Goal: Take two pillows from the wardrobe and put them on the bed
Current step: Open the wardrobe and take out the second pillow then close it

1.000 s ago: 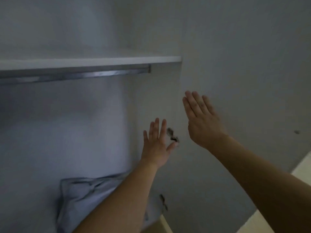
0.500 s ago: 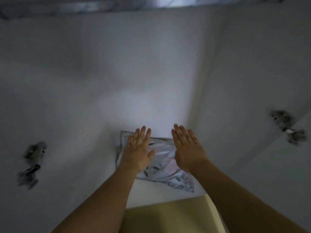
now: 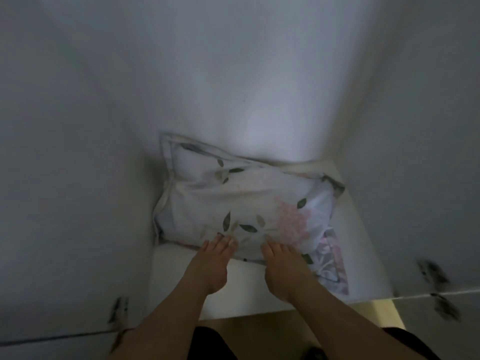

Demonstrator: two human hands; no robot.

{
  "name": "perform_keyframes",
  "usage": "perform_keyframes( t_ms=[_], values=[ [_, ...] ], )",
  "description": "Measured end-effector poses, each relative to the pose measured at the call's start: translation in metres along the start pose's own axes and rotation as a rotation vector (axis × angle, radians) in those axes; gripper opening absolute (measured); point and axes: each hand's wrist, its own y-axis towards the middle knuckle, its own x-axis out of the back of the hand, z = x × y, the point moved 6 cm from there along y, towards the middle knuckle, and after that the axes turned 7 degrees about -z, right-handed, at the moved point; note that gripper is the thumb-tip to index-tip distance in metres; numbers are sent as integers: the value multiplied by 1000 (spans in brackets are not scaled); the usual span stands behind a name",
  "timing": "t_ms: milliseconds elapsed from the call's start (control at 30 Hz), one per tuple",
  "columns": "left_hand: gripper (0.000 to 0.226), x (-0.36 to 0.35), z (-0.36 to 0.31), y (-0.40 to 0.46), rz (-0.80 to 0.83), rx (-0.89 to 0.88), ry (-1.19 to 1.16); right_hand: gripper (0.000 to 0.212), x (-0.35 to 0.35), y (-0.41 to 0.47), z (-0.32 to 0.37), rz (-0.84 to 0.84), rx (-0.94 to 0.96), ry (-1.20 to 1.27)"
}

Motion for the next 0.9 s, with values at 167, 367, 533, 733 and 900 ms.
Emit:
perform_keyframes(
  t_ms=[167,367,533,733,900],
  values=[
    [71,-117,52,69,-3,-12,57,63,-133,80,-33,33,28,-78],
    [86,-150,98,94,-118,-33,202,94,-180,119,-47,-124,-24,-179],
    [99,-145,111,122,-207,-37,226,109,-189,141,-50,-183,-110,-197],
    [106,-155,116,156,-125,-25,162,116,-194,166,-58,-199,-144,-135],
    [81,-158,115,171,-176,-2,150,118,-192,178,-60,-170,-129,-166]
  ],
)
